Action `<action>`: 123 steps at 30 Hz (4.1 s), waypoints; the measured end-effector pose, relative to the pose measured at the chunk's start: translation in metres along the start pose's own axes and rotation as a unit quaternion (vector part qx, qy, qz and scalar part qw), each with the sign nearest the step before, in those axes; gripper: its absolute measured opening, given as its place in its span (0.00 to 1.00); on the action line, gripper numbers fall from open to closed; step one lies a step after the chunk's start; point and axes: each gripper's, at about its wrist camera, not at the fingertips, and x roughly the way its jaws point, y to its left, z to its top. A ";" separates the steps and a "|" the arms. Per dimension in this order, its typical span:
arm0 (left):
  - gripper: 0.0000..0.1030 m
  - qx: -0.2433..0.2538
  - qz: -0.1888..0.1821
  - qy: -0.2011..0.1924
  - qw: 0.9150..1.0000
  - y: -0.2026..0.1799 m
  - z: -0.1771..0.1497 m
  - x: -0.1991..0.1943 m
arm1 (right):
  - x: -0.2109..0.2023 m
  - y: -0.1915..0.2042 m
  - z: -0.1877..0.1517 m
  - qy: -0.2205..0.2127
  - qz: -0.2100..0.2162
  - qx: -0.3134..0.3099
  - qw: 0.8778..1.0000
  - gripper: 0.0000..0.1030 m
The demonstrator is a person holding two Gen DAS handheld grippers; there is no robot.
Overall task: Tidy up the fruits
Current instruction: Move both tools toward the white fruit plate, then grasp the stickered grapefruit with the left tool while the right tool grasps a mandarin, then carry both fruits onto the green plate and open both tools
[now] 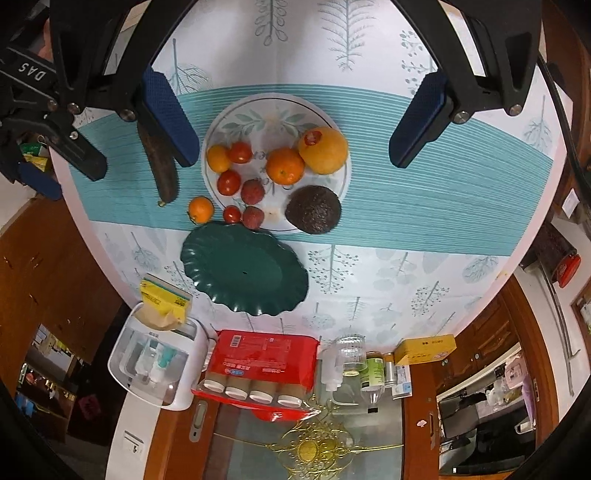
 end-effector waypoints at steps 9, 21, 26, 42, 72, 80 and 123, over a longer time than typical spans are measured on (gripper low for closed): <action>0.99 0.006 -0.001 -0.019 1.000 0.007 0.017 -0.003 | -0.003 -0.001 0.027 -0.022 -0.005 -0.012 1.000 0.91; 0.99 0.022 0.009 -0.020 1.000 0.011 0.023 0.021 | 0.027 0.002 0.032 0.003 0.012 -0.024 1.000 0.90; 0.99 0.019 0.026 -0.003 0.999 0.015 0.024 0.043 | 0.041 -0.001 0.029 0.015 0.023 -0.018 0.999 0.90; 0.98 -0.001 0.040 0.092 0.995 0.054 -0.012 0.124 | 0.124 0.029 -0.003 0.104 0.066 -0.066 0.990 0.65; 0.50 0.008 -0.019 0.119 0.993 0.038 -0.034 0.152 | 0.176 0.035 -0.044 0.153 0.138 -0.107 0.973 0.30; 0.49 0.016 -0.005 0.096 0.995 0.038 -0.031 0.122 | 0.153 0.032 -0.041 0.123 0.136 -0.099 0.978 0.28; 0.82 0.104 0.047 0.121 0.986 -0.050 0.133 0.268 | 0.281 -0.039 0.079 0.185 0.100 0.037 0.977 0.47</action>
